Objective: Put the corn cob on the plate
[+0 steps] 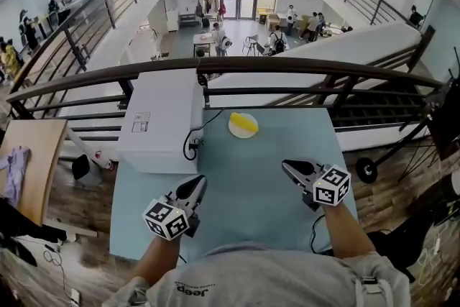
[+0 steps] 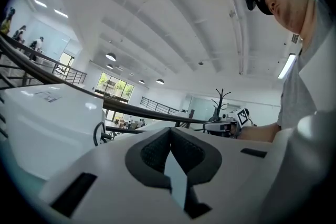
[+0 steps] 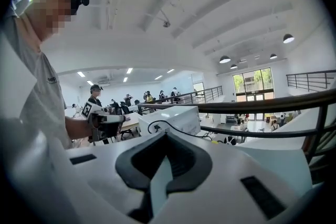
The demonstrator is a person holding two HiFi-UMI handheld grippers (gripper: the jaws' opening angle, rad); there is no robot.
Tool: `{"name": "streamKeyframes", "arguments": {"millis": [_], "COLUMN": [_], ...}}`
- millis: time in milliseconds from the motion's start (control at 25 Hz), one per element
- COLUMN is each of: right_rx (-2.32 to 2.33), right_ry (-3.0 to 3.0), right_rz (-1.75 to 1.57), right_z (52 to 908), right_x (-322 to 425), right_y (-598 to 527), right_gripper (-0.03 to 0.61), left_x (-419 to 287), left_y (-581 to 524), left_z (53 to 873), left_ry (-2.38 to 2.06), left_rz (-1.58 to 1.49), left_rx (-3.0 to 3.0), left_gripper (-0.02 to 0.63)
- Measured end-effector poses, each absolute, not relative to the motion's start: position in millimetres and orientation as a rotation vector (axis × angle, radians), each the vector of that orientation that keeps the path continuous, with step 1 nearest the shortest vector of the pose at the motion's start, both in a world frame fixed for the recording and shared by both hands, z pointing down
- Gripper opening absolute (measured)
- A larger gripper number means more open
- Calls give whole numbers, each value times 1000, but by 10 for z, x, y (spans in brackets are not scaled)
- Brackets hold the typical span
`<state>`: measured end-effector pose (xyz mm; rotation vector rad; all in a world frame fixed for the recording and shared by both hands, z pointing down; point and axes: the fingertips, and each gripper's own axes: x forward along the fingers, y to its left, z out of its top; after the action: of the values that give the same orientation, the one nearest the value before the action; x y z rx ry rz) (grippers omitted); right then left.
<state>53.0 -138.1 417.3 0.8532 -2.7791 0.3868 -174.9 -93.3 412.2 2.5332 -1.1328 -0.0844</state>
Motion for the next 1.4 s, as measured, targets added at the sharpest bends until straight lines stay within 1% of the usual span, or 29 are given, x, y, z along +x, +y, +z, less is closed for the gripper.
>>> {"name": "streamKeyframes", "arguments": {"millis": [200,440,680,800,960,1200,1400], "right_rx": [740,575,575,584,613,773,829], "right_ry": [-2820,-2833,-2913,-2924,-2913,-2925,-2922], "right_rz": [268,175,272,296,281,435,467], "right_z": [3966,4012,3944,3923,3934,4080,4053], "right_x": [908,1226,1480,1427,1216,786,477], "right_y": [-906,-348,-161,-106,-43,-48,-117], "right_gripper": [18,18,18,18,18,18,18], "left_x": [-1296,-749,-438,-489,-734,-1363,-1778], "left_y": [-508,-108,100,127,57,-27,-79], "left_z": [3870,3632,3579,3568,3584,3565,3631], "left_ry": [-1179,-1205,-1186,-1162,-1101,-1047,-1026], "left_rz": [-150,-165,-138,-133,-138,-116,-96], "left_rx": [2501,2511,2510,2523,2535,2569,2574], "left_gripper": [18,18,18,18,18,19,18]}}
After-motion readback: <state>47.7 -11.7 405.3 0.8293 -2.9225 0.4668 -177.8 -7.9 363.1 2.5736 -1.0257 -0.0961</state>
